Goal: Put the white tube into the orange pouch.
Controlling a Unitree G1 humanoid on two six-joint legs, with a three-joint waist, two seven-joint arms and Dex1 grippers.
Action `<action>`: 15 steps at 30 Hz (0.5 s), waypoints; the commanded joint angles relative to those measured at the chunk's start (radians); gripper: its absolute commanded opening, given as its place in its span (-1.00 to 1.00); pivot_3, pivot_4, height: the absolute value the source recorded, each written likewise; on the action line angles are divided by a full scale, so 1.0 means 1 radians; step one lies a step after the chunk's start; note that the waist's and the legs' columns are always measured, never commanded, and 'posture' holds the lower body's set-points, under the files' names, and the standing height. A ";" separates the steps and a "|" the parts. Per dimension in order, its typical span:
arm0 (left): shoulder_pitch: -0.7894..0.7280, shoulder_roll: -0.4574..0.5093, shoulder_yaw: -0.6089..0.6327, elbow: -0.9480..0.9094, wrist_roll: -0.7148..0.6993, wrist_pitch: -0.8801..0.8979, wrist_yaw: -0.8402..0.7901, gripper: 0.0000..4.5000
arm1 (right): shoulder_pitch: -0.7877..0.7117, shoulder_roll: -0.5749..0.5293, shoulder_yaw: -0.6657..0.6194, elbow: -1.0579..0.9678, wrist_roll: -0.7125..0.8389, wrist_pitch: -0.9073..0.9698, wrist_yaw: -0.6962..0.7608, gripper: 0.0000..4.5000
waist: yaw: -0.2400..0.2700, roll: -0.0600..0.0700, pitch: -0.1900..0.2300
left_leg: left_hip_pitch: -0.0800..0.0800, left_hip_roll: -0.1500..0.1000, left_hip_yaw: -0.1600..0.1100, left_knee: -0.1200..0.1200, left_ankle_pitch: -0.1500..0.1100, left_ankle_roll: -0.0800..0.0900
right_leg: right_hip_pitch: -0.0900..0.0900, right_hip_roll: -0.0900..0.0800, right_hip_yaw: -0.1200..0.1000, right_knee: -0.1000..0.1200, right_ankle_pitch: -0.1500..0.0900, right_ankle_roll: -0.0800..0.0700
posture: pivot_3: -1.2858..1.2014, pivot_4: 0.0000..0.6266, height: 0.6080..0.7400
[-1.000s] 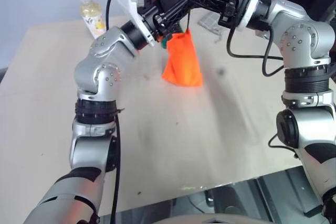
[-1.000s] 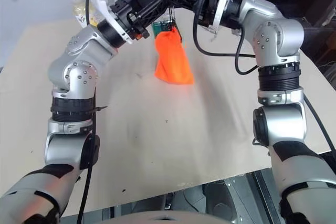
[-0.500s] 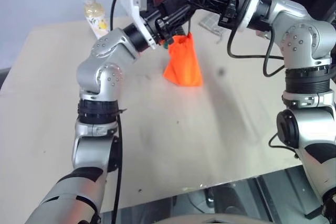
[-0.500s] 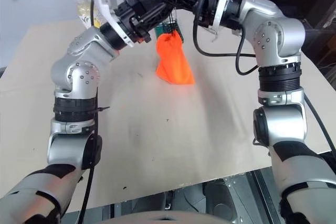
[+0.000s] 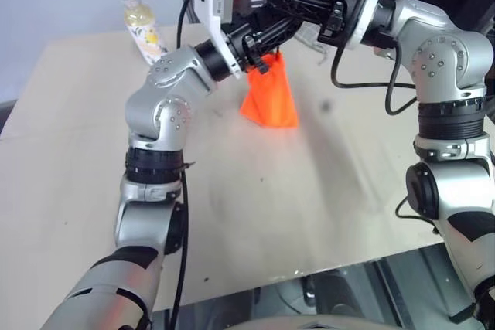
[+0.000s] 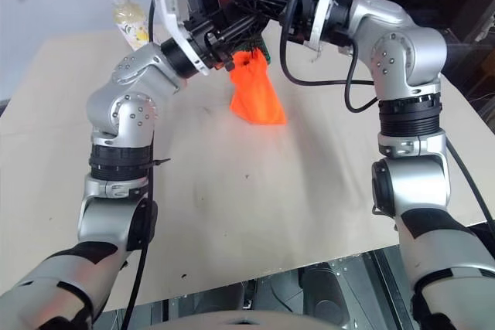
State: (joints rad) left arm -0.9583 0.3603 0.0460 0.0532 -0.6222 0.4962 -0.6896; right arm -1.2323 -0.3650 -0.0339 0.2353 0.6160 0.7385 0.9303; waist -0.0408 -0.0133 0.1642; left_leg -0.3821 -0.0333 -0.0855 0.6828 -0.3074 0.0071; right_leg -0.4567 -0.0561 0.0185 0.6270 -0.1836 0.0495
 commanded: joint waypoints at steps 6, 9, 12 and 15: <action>0.014 -0.002 0.013 -0.029 0.041 -0.020 0.012 -0.90 | -0.005 -0.006 -0.021 -0.043 0.008 -0.007 -0.007 -1.00 | 0.000 0.000 0.000 | 0.000 0.000 0.000 0.000 0.000 0.000 | 0.000 0.000 0.000 0.000 0.000 0.000 | 0.03 -0.52 1.00; 0.075 0.006 -0.019 -0.014 0.101 -0.033 0.014 -0.90 | -0.043 -0.003 -0.064 -0.009 0.012 -0.038 -0.039 -1.00 | 0.000 0.000 0.000 | 0.000 0.000 0.000 0.000 0.000 0.000 | 0.000 0.000 0.000 0.000 0.000 0.000 | 0.03 -0.52 1.00; 0.158 0.051 -0.105 -0.013 0.198 -0.042 -0.019 -0.90 | -0.109 -0.003 -0.127 0.036 0.019 -0.095 -0.088 -1.00 | -0.001 0.000 0.000 | 0.000 0.000 0.001 0.000 0.000 0.000 | 0.000 0.000 0.001 0.001 0.000 0.000 | 0.03 -0.52 1.00; 0.225 0.075 -0.143 -0.016 0.249 -0.039 -0.020 -0.90 | -0.172 -0.017 -0.182 0.075 0.023 -0.150 -0.126 -1.00 | -0.001 0.000 0.000 | 0.001 0.000 0.001 0.000 0.000 0.000 | 0.000 0.000 0.001 0.001 0.000 0.000 | 0.03 -0.52 1.00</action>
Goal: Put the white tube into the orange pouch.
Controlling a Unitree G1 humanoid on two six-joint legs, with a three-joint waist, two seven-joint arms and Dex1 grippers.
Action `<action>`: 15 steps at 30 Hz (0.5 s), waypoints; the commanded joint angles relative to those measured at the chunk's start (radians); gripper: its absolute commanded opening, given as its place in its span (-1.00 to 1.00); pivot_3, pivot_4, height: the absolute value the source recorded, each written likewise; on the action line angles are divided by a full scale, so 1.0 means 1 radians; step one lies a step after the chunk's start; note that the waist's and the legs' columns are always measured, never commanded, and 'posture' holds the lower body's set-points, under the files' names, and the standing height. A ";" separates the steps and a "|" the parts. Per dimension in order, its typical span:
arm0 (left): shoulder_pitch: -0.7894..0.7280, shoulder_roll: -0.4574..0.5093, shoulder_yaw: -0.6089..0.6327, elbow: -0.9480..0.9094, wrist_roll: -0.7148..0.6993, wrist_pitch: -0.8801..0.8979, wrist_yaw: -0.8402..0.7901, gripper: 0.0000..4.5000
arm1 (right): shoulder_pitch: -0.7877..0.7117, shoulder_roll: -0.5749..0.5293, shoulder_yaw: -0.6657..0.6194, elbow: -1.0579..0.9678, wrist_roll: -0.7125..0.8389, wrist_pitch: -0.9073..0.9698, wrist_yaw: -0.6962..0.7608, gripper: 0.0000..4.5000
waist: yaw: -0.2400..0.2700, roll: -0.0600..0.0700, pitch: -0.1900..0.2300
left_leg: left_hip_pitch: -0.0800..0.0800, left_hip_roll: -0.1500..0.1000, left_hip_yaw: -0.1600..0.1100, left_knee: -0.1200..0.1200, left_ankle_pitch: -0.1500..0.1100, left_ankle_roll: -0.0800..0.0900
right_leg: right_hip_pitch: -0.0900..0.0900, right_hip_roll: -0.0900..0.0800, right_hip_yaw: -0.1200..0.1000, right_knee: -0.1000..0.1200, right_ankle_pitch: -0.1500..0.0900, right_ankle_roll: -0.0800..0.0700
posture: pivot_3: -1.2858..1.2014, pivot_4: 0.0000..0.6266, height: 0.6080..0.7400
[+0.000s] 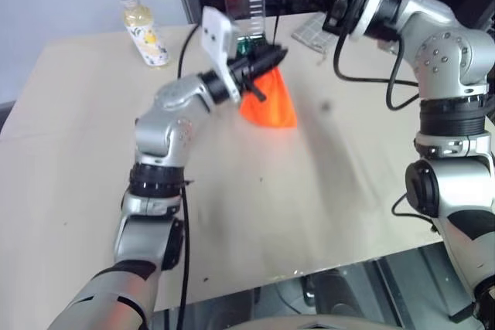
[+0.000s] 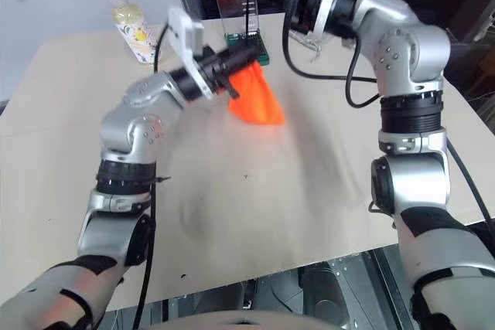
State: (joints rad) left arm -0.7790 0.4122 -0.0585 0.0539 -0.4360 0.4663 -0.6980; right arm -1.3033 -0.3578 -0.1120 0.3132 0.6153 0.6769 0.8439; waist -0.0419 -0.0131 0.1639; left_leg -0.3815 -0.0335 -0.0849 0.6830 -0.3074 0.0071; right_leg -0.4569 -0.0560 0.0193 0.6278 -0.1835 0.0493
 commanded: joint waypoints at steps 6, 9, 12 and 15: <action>0.138 0.077 -0.086 0.131 0.261 -0.174 0.052 -0.90 | -0.174 -0.062 -0.195 0.070 0.066 -0.140 -0.097 -1.00 | 0.002 -0.001 -0.001 | 0.000 0.000 0.001 0.000 0.000 0.000 | 0.000 0.000 0.000 0.000 0.000 0.000 | 0.03 -0.52 1.00; 0.165 0.038 -0.017 0.110 0.180 -0.184 0.037 -0.55 | -0.167 -0.071 -0.200 0.070 0.094 -0.114 -0.090 -0.76 | 0.004 0.000 -0.001 | 0.000 0.000 0.000 0.000 0.000 0.000 | 0.000 -0.001 0.000 0.000 0.000 0.000 | 0.03 -0.52 1.00; 0.178 0.017 0.020 0.047 0.118 -0.171 0.009 -0.17 | -0.123 -0.078 -0.163 0.030 0.105 -0.063 -0.054 -0.44 | 0.007 0.002 -0.002 | -0.001 0.000 0.000 -0.001 0.000 0.000 | 0.000 -0.002 0.000 0.000 0.000 0.000 | 0.03 -0.52 1.00; 0.223 0.019 0.082 -0.122 -0.036 -0.035 -0.018 0.44 | 0.046 -0.129 -0.068 -0.184 0.169 0.099 0.051 0.19 | 0.010 0.000 -0.003 | -0.003 0.001 -0.003 -0.001 0.000 0.001 | 0.000 -0.002 -0.004 -0.001 0.000 0.000 | 0.03 -0.52 1.00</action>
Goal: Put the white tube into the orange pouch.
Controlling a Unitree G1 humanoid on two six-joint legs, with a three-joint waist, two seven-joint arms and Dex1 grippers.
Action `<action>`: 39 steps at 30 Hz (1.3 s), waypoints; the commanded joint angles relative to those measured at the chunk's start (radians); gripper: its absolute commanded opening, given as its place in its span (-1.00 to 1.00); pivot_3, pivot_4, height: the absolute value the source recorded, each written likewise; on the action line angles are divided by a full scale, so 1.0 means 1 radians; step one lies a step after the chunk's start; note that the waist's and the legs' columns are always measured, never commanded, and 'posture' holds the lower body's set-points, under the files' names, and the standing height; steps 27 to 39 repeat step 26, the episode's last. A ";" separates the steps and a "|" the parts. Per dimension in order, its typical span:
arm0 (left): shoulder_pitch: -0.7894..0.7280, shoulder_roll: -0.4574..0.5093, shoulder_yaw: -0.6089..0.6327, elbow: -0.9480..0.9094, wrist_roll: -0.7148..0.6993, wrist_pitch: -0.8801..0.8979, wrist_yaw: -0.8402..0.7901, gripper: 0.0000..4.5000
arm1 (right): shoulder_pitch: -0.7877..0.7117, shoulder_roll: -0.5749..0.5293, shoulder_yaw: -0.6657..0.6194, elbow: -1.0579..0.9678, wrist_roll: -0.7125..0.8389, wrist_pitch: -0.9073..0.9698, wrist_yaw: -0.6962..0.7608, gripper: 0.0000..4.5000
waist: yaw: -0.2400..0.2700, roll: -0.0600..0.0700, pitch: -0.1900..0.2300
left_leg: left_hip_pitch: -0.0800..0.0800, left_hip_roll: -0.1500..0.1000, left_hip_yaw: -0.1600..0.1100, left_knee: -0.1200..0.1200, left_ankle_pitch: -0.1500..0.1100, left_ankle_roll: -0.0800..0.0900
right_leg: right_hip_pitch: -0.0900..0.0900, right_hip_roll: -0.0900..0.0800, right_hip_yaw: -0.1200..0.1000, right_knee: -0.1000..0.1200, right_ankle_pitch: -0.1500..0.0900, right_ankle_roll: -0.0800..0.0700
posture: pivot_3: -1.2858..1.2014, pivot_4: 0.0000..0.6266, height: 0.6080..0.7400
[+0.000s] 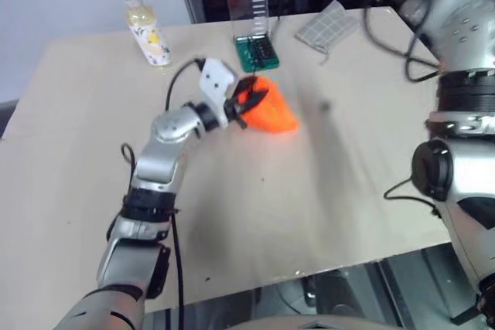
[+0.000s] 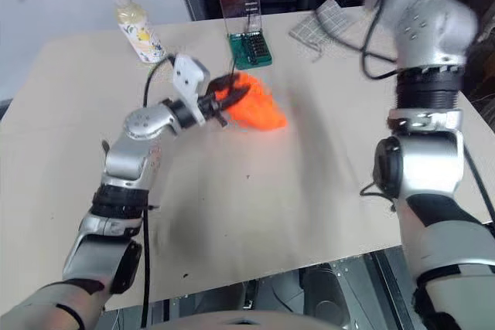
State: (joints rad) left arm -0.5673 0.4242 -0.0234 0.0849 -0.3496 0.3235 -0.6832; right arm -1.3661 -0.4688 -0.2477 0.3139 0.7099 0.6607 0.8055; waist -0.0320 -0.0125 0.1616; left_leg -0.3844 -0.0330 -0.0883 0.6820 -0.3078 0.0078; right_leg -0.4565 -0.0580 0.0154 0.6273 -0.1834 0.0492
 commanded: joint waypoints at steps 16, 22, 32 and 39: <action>0.767 0.297 0.369 -0.575 -0.257 0.348 -0.026 0.46 | 0.985 -0.199 0.159 -0.550 -0.098 0.030 0.093 0.40 | 0.020 -0.001 -0.001 | 0.010 0.002 0.006 0.003 -0.003 0.005 | 0.009 0.000 0.005 0.000 0.000 0.000 | 0.03 -0.52 1.00; 0.984 0.237 0.453 -0.639 -0.226 0.281 -0.010 0.46 | 1.210 -0.253 0.117 -0.458 -0.209 -0.205 0.178 0.40 | 0.021 -0.001 -0.001 | 0.021 0.003 0.008 0.001 -0.004 0.007 | 0.019 0.002 0.006 -0.003 0.000 0.000 | 0.03 -0.52 1.00; 1.049 0.224 0.469 -0.656 -0.201 0.242 -0.007 0.46 | 1.261 -0.290 0.104 -0.408 -0.227 -0.277 0.235 0.40 | 0.020 -0.001 -0.001 | 0.026 0.004 0.011 0.001 -0.005 0.009 | 0.024 0.002 0.007 -0.004 -0.001 0.001 | 0.03 -0.52 1.00; 1.049 0.224 0.469 -0.656 -0.201 0.242 -0.007 0.46 | 1.261 -0.290 0.104 -0.408 -0.227 -0.277 0.235 0.40 | 0.020 -0.001 -0.001 | 0.026 0.004 0.011 0.001 -0.005 0.009 | 0.024 0.002 0.007 -0.004 -0.001 0.001 | 0.03 -0.52 1.00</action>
